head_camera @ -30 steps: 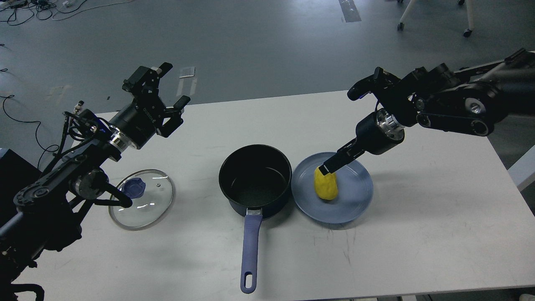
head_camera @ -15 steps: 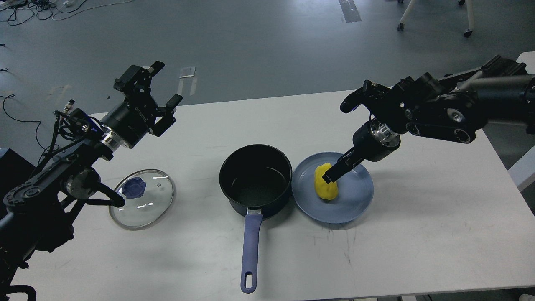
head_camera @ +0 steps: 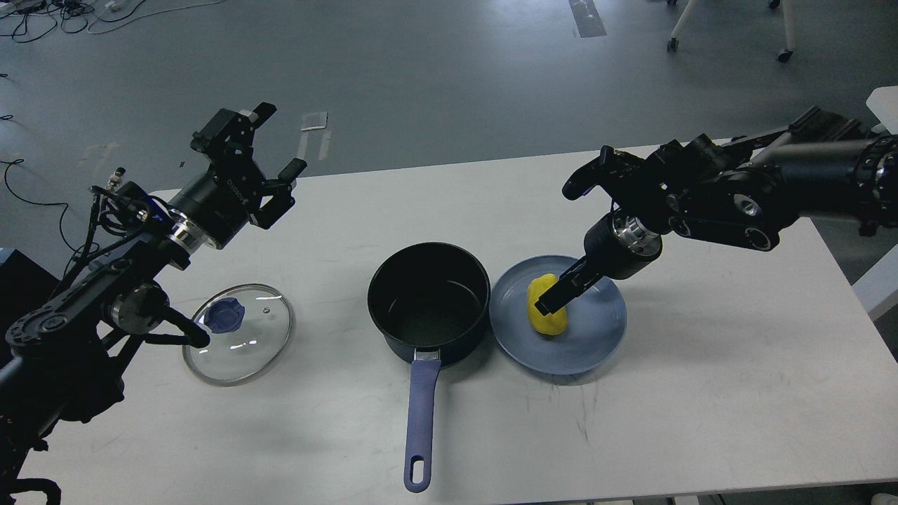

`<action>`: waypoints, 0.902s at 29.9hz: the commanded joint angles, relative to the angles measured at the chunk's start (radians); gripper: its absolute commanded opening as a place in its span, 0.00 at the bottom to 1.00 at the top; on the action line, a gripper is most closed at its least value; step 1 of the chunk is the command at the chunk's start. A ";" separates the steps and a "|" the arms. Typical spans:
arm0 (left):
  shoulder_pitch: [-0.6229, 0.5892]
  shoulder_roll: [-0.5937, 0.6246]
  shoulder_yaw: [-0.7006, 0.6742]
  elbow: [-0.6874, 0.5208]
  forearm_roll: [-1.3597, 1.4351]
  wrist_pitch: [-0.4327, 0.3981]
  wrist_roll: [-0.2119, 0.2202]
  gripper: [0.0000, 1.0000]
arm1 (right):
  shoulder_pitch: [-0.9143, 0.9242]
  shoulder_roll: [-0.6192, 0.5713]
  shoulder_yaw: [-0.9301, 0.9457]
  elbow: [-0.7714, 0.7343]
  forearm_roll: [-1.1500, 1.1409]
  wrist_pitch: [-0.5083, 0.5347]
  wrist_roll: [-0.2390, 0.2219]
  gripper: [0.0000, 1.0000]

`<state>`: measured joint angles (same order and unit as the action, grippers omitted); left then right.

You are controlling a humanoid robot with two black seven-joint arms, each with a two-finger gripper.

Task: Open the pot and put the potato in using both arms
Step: 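Close the right gripper on the yellow potato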

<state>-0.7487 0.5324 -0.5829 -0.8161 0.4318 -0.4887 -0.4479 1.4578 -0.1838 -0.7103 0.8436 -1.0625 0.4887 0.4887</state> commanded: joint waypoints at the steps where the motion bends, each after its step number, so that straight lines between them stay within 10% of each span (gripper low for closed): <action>1: 0.000 0.000 0.000 0.000 -0.001 0.000 -0.002 0.98 | -0.011 0.015 0.000 -0.018 0.024 0.000 0.000 1.00; 27: 0.000 0.003 -0.018 0.000 -0.024 0.000 0.000 0.98 | -0.073 0.089 -0.012 -0.123 0.079 0.000 0.000 0.98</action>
<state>-0.7487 0.5353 -0.6013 -0.8155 0.4097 -0.4887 -0.4481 1.3887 -0.1029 -0.7225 0.7291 -0.9844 0.4887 0.4887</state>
